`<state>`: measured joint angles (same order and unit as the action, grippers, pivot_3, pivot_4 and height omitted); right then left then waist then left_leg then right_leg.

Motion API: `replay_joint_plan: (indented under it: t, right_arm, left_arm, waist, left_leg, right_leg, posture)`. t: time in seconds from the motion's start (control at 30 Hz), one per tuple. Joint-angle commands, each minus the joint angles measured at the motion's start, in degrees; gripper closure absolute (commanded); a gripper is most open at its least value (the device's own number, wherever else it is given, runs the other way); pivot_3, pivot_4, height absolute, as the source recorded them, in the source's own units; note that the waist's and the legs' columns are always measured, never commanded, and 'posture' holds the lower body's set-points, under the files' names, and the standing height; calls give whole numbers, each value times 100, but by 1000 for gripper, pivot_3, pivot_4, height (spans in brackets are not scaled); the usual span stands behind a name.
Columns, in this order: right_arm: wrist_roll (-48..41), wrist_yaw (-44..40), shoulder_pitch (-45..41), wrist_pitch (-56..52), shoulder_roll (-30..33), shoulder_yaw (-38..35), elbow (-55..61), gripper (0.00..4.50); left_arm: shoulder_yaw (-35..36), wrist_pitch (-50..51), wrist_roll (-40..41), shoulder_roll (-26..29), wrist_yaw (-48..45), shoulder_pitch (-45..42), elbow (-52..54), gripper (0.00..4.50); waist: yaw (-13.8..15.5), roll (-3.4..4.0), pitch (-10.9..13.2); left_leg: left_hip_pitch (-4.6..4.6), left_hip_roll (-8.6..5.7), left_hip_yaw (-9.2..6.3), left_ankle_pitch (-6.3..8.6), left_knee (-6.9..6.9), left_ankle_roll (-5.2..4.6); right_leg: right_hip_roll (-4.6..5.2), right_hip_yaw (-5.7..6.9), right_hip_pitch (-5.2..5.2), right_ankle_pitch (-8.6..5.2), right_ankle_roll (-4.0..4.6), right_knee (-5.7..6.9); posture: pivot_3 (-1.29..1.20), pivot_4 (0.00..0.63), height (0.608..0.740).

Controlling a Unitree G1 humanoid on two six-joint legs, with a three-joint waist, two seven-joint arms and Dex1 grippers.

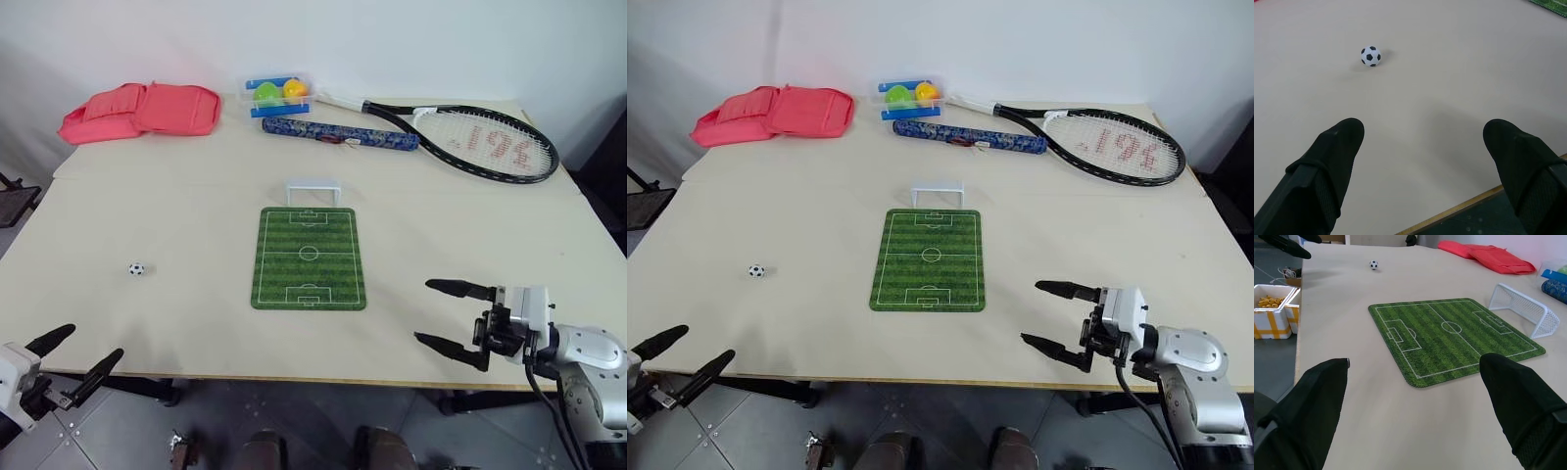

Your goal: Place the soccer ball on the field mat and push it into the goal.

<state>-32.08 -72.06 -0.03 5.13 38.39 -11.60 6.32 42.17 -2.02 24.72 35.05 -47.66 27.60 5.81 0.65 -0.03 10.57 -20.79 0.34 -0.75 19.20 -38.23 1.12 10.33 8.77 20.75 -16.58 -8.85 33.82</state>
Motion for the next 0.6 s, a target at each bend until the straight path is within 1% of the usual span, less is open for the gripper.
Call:
replay_joint_plan:
  t: [0.03, 0.1, 0.2, 0.3, 0.37, 0.47, 0.6]
  right_arm:
    - [-247, 87, -115, -154, -76, -37, 195, 0]
    - [-436, 172, -300, -444, -148, 104, 415, 0]
    - [-655, 241, -469, -719, -327, 369, 817, 0]
    - [-984, 635, -666, -1038, -697, 514, 1190, 0]
    - [-1173, 710, -764, -1052, -962, 540, 1312, 0]
    - [-992, 701, -783, -848, -1144, 588, 1258, 0]
    - [-660, 506, -709, -423, -1201, 597, 977, 0]
  left_arm:
    - [78, 187, 185, 162, -127, 37, -46, 47]
    - [184, 342, 370, 121, -17, -109, -110, 47]
    - [490, 299, 747, -133, 138, -236, -241, 47]
    - [732, 186, 899, -408, 438, -406, -556, 47]
    - [841, 143, 985, -593, 642, -517, -740, 47]
    - [929, 45, 1038, -739, 890, -709, -987, 47]
    - [625, 627, 1299, -626, 835, -839, -811, 47]
  waist:
    - [2, 0, 0]
    - [-1, 2, 1]
    - [-7, 10, 5]
    - [-26, 9, 5]
    - [-34, 9, 5]
    - [-28, -2, -1]
    - [25, -22, -12]
  left_leg:
    - [1, 1, 2, 0, 0, 0]
    - [6, 9, 7, 1, 0, 1]
    - [22, 27, 26, 6, 2, 9]
    - [36, 56, 39, 23, 2, 25]
    - [38, 61, 51, 24, 7, 27]
    - [39, 61, 79, 26, 7, 25]
    - [39, 61, 107, 29, 5, 20]
  right_leg:
    - [-1, -1, 0, 0, 0, 0]
    - [-6, -5, 0, 0, 1, 0]
    - [-22, -27, 0, 0, 5, 2]
    - [-55, -43, 0, -3, 17, 1]
    - [-62, -54, 12, -4, 20, 4]
    - [-64, -85, 28, -3, 19, 13]
    - [-65, -112, 49, -3, 18, 23]
  posture:
    - [0, 150, 740]
    - [0, 150, 740]
    - [0, 150, 740]
    - [0, 150, 740]
    - [0, 150, 740]
    - [0, 150, 740]
    - [0, 150, 740]
